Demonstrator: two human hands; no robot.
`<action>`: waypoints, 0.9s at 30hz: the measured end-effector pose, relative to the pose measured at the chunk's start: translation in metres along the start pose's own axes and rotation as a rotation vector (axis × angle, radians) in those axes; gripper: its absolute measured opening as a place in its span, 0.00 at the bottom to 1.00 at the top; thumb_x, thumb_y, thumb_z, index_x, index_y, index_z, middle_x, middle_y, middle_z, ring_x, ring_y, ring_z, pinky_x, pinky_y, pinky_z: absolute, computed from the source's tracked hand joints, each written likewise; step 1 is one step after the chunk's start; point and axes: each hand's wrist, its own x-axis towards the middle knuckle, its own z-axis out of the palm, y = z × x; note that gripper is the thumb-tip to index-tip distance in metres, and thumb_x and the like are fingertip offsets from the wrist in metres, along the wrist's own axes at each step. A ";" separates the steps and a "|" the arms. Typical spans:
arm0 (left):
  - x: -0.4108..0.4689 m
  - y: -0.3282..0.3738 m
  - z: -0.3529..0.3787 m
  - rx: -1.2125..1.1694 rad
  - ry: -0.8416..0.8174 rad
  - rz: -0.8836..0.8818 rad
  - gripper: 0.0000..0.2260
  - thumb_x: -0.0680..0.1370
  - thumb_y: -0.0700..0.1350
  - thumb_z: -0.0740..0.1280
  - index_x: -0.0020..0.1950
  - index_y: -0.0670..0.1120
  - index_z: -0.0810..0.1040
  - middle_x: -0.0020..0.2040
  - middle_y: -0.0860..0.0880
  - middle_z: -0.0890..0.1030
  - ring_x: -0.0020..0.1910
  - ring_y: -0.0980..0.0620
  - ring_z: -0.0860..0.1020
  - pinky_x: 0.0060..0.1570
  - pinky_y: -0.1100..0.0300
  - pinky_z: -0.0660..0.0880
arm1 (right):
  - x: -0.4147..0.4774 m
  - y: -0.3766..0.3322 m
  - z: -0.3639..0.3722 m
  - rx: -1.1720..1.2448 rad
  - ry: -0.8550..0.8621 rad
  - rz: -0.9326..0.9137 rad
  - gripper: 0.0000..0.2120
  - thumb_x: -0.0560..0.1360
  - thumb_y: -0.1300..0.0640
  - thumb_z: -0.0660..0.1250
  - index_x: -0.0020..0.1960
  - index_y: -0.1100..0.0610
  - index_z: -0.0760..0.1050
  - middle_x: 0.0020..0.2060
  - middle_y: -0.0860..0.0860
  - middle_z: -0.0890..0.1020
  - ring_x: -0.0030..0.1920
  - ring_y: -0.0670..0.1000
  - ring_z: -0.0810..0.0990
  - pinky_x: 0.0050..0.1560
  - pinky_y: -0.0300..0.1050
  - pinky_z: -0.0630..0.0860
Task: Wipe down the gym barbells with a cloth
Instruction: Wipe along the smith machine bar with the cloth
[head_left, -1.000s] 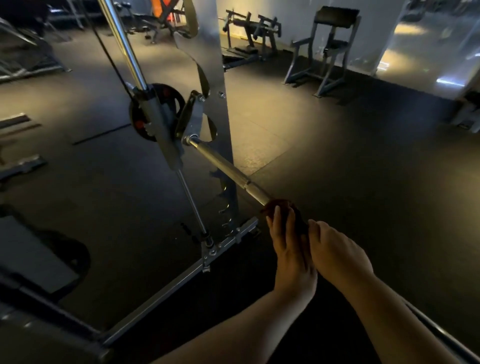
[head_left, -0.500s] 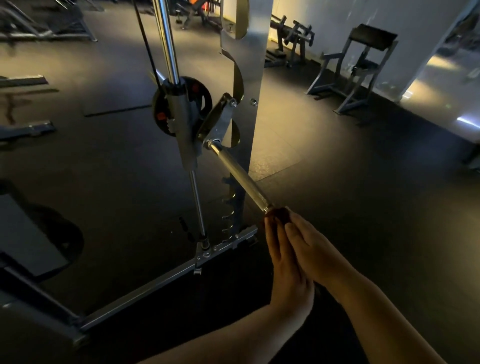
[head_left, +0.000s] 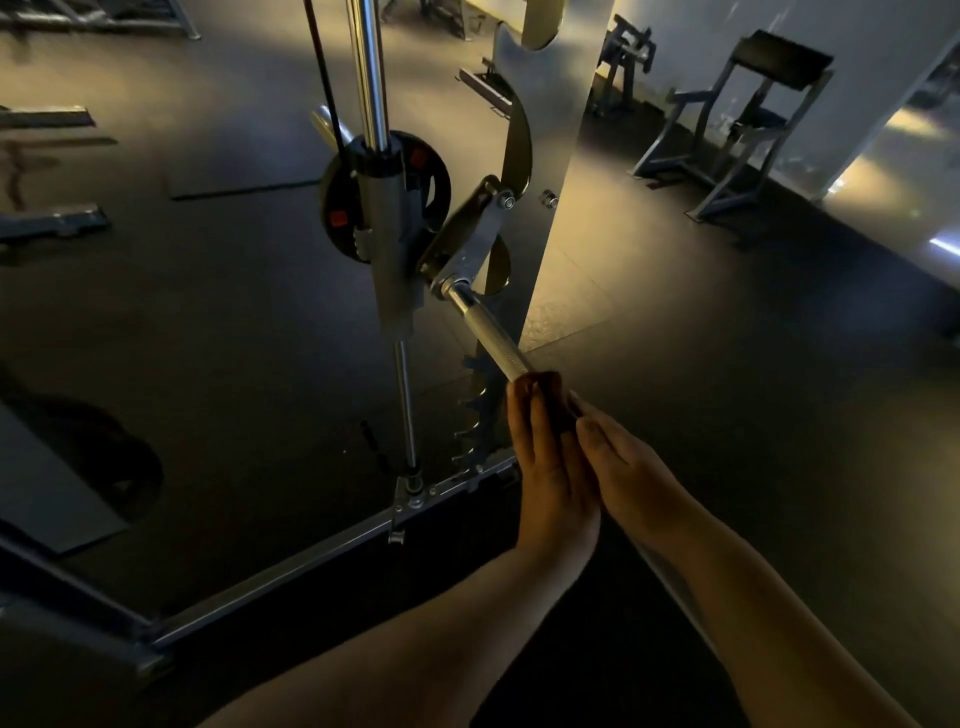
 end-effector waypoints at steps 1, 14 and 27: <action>0.013 0.002 -0.004 -0.022 0.014 -0.023 0.28 0.85 0.54 0.53 0.83 0.60 0.46 0.80 0.67 0.40 0.77 0.70 0.48 0.72 0.69 0.57 | -0.002 0.000 0.000 -0.016 0.016 0.005 0.22 0.87 0.46 0.50 0.81 0.42 0.58 0.78 0.46 0.66 0.74 0.44 0.65 0.73 0.45 0.62; 0.045 0.006 -0.014 -0.096 0.057 -0.090 0.28 0.87 0.43 0.53 0.83 0.62 0.48 0.79 0.68 0.42 0.69 0.79 0.52 0.63 0.78 0.56 | 0.001 0.002 0.002 -0.156 -0.005 -0.038 0.24 0.86 0.45 0.51 0.81 0.41 0.55 0.80 0.43 0.62 0.76 0.42 0.62 0.76 0.47 0.62; 0.097 -0.001 -0.034 -0.076 0.129 0.024 0.23 0.84 0.50 0.56 0.72 0.77 0.60 0.76 0.68 0.53 0.75 0.50 0.64 0.73 0.41 0.68 | -0.002 0.002 0.007 -0.252 0.038 -0.029 0.24 0.86 0.46 0.51 0.81 0.45 0.56 0.47 0.40 0.71 0.61 0.53 0.78 0.58 0.41 0.77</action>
